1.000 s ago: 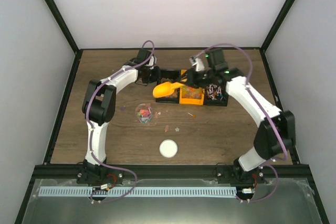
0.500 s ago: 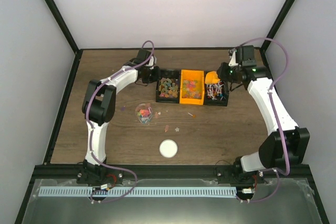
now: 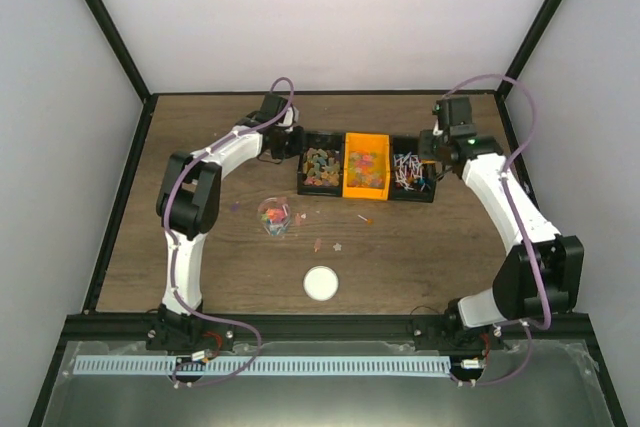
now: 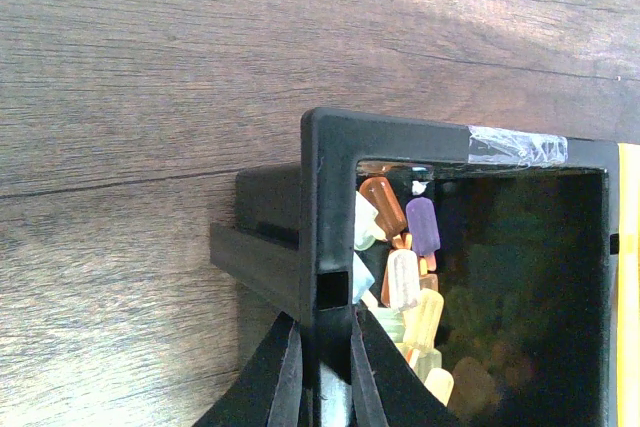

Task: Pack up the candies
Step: Scoop the fake candies from the storage box.

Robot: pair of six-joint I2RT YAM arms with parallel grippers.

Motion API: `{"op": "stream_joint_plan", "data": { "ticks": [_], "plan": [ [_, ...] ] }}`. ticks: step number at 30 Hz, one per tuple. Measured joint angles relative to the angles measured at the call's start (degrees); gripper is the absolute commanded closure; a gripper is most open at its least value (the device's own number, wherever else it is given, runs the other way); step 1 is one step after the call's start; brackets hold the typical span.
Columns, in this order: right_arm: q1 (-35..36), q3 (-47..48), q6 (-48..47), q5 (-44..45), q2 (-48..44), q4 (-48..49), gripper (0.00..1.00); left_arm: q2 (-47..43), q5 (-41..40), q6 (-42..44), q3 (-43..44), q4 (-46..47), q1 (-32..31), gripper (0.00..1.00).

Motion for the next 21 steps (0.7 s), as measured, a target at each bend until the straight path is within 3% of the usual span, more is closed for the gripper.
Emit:
{"op": "stream_joint_plan", "data": {
  "ticks": [12, 21],
  "plan": [
    [17.11, -9.68, -14.4, 20.92, 5.07, 9.4, 0.99, 0.09, 0.17, -0.09, 0.13, -0.02, 0.04, 0.91],
    [18.03, -10.62, -15.54, 19.41, 5.53, 9.07, 0.99, 0.15, 0.39, -0.13, 0.15, -0.04, 0.11, 0.91]
  ]
}}
